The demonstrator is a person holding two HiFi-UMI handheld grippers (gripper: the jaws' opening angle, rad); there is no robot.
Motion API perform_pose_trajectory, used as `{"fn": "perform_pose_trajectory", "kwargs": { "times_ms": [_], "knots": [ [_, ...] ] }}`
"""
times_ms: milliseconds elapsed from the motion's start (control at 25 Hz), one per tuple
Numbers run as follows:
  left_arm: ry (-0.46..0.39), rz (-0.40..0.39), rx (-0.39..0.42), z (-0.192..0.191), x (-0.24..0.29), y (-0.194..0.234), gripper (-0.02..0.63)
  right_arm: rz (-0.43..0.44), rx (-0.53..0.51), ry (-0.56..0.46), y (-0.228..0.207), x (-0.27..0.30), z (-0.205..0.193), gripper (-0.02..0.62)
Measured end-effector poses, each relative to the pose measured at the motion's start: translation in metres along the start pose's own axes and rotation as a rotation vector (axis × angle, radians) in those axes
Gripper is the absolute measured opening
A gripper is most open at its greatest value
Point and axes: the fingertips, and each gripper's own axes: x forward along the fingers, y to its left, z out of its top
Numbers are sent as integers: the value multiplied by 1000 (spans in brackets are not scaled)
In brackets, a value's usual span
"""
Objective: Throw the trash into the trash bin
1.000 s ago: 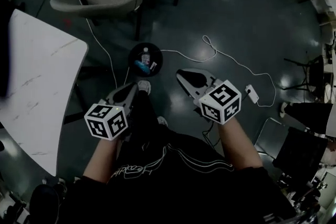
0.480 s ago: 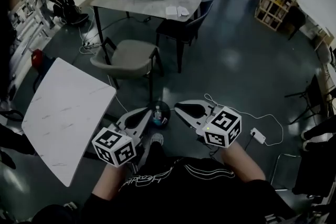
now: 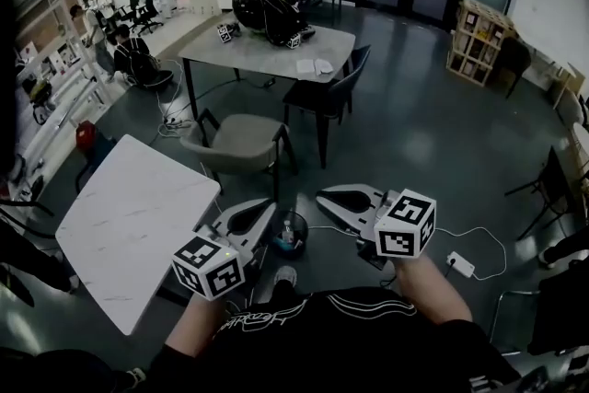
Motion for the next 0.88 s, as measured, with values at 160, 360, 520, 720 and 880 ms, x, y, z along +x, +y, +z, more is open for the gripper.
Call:
{"fn": "perform_pose_trajectory", "kwargs": {
  "times_ms": [160, 360, 520, 720, 880],
  "knots": [
    [-8, -4, 0, 7, -5, -10, 5, 12, -23, -9, 10, -8, 8, 32],
    [22, 16, 168, 9, -6, -27, 5, 30, -42, -1, 23, -11, 9, 31],
    [39, -69, 208, 1, -3, -48, 5, 22, -33, -1, 24, -11, 3, 32],
    [39, -75, 183, -3, 2, -47, 5, 2, -25, -3, 18, -13, -2, 32],
    [38, -64, 130, -10, 0, -34, 5, -15, -19, 9, 13, -8, -10, 32]
  ]
}}
